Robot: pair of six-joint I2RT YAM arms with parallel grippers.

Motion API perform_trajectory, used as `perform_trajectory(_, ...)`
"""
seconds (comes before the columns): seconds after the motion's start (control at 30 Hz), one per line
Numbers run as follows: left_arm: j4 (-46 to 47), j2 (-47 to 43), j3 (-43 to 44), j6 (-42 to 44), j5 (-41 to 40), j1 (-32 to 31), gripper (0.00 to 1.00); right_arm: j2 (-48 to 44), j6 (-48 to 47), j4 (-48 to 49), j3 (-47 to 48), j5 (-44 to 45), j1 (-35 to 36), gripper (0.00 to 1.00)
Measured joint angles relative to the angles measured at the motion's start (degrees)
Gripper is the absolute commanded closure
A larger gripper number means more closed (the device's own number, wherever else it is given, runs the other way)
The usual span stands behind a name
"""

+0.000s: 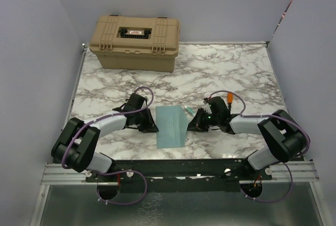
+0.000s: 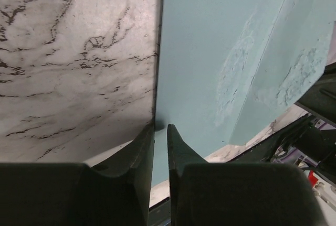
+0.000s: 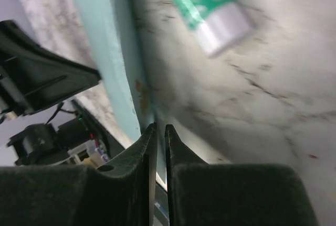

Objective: Place the letter into the envelope and seal it

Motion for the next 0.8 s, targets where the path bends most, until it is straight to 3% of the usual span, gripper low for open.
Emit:
perform_trajectory(0.27,-0.1,1.0,0.8,0.3,0.5,-0.1,0.83,1.5,0.4,10.5,0.7,-6.7,0.1,0.85)
perform_trajectory(0.5,-0.2,1.2,1.0,0.9,0.6,-0.1,0.84,6.5,-2.2,8.6,6.9,-6.7,2.2,0.84)
perform_trajectory(0.8,-0.5,0.9,1.0,1.2,0.2,-0.1,0.88,10.3,-6.5,-0.7,14.6,-1.3,6.4,0.82)
